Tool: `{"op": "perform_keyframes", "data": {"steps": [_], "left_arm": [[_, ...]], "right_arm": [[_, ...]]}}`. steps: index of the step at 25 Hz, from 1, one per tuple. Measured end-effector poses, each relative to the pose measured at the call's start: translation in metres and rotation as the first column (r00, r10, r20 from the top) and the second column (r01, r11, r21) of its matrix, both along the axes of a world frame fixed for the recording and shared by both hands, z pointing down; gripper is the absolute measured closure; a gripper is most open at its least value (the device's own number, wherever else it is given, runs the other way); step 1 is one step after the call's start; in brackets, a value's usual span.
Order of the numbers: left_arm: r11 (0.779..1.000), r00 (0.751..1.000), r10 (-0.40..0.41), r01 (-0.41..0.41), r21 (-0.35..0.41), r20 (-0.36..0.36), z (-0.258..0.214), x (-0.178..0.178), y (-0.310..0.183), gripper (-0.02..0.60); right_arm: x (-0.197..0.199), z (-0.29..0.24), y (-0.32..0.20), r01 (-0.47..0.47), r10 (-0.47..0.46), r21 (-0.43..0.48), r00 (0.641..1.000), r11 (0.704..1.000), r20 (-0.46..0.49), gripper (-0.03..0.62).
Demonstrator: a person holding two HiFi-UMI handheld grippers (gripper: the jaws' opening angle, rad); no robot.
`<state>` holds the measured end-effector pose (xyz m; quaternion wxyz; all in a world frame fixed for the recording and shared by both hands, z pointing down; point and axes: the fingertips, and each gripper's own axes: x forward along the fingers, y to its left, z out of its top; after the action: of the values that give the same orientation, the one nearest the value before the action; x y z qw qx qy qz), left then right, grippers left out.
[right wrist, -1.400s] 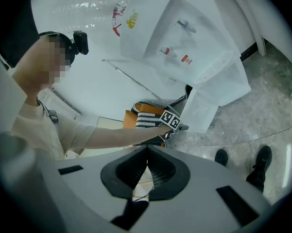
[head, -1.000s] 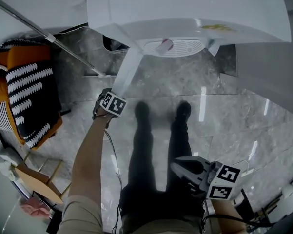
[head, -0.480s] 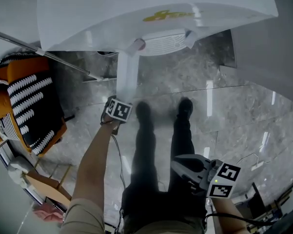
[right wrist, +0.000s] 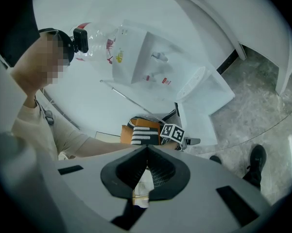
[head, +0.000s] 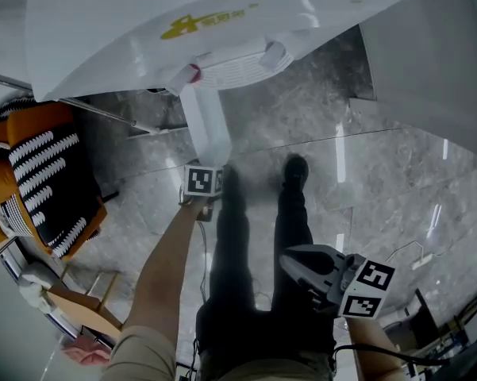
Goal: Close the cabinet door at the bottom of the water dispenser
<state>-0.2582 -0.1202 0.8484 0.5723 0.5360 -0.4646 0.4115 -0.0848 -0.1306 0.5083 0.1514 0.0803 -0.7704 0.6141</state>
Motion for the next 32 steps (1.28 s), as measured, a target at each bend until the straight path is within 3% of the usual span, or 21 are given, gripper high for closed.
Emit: {"op": "perform_keyframes", "data": {"steps": [3,5,16,27,32], "left_arm": [[0.998,0.989,-0.048,0.055,0.042,-0.137,-0.006,0.029,-0.013,0.264],[0.997,0.983,-0.059,0.067,0.042,-0.175,-0.008,0.039,-0.019,0.258],[0.994,0.958,-0.078,0.096,0.053,-0.277,-0.014,0.070,-0.036,0.241],[0.993,0.947,-0.081,0.102,0.052,-0.310,-0.018,0.080,-0.043,0.241],[0.996,0.943,-0.015,0.042,0.074,-0.333,-0.025,0.091,-0.045,0.241]], "right_arm": [[0.006,0.003,-0.002,-0.008,0.008,0.000,1.000,1.000,-0.008,0.582],[0.008,0.005,-0.003,-0.009,0.009,0.001,1.000,1.000,-0.012,0.582],[0.015,0.010,-0.003,-0.019,0.019,-0.010,1.000,1.000,-0.011,0.582],[0.018,0.011,-0.005,-0.029,0.028,-0.006,1.000,1.000,-0.008,0.582],[0.016,0.012,-0.005,-0.029,0.029,-0.002,1.000,1.000,0.000,0.582]]}}
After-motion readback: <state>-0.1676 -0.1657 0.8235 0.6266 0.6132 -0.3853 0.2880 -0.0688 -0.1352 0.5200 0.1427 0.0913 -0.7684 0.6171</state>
